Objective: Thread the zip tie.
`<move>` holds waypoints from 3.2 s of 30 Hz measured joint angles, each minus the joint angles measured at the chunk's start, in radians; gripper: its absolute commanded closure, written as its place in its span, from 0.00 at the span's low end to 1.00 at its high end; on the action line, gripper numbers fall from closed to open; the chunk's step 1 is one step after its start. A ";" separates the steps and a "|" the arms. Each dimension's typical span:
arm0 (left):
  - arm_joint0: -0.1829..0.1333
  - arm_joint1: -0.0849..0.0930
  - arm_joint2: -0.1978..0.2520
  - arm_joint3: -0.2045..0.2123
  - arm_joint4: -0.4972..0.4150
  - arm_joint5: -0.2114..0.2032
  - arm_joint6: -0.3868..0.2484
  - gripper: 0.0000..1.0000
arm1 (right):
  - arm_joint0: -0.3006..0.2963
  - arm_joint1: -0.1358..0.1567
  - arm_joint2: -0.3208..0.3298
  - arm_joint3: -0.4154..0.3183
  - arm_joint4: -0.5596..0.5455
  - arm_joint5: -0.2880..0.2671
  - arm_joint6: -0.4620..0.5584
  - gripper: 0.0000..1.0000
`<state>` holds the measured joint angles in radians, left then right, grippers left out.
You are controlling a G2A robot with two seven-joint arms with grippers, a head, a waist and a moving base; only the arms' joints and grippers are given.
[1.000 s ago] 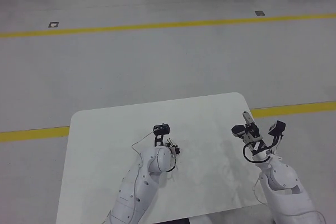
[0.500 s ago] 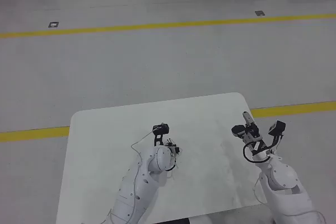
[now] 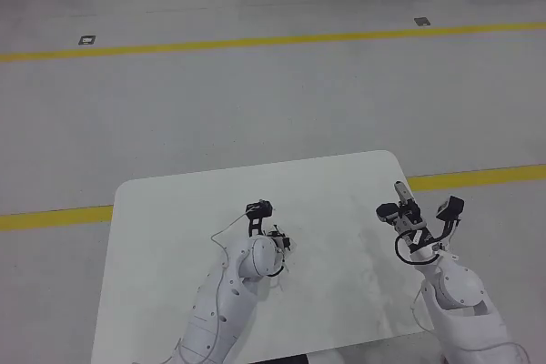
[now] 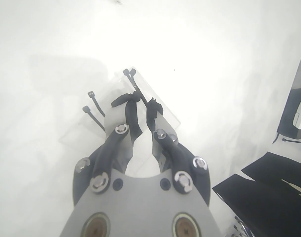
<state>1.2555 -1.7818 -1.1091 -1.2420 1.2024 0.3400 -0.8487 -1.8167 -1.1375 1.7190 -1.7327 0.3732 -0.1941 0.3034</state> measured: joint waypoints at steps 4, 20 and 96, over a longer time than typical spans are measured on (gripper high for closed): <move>-0.002 -0.002 -0.003 0.006 -0.001 0.000 0.001 0.89 | 0.000 0.000 0.000 0.000 0.000 0.000 0.000 0.00; 0.001 0.000 0.000 -0.014 0.001 0.000 -0.007 0.90 | 0.000 0.000 0.000 0.000 0.000 0.000 0.000 0.00; -0.025 -0.017 -0.042 0.064 -0.084 0.000 0.027 1.00 | 0.000 0.000 0.000 0.000 0.000 0.000 0.000 0.00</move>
<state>1.2304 -1.7986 -1.1508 -1.1778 1.1180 0.3400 -0.8214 -1.8167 -1.1375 1.7190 -1.7327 0.3732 -0.1941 0.3034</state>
